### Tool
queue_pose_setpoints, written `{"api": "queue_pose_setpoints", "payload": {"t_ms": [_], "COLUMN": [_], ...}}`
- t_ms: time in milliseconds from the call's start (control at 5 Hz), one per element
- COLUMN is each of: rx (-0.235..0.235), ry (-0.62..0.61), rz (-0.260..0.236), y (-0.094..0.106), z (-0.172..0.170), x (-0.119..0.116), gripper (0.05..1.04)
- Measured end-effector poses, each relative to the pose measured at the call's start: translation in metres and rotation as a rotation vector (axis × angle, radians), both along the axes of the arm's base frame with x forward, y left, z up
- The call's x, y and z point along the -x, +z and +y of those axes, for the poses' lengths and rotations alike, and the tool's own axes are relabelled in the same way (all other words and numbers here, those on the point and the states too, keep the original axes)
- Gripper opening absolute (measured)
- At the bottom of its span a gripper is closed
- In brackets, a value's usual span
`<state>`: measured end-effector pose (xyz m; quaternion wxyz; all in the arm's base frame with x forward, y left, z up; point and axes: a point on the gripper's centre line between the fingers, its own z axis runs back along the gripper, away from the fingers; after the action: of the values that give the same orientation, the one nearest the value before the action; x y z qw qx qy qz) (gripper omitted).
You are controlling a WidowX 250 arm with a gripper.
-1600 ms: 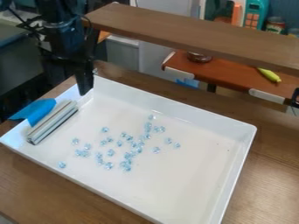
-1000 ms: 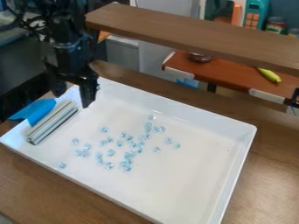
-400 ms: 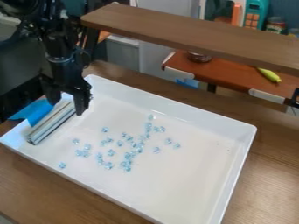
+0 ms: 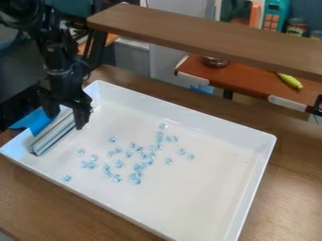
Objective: Sweep into pile
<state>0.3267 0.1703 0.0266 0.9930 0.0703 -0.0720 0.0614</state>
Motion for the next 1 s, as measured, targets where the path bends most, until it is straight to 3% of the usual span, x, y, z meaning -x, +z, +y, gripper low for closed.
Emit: {"api": "queue_pose_setpoints", "payload": {"t_ms": [400,1000], "rx": [-0.01,-0.059], "ry": [0.025,0.033], "rz": [0.011,0.014], "y": [-0.016,-0.016], "z": [0.005,0.014], "x": [-0.003,-0.007], "gripper": [0.999,1.0]}}
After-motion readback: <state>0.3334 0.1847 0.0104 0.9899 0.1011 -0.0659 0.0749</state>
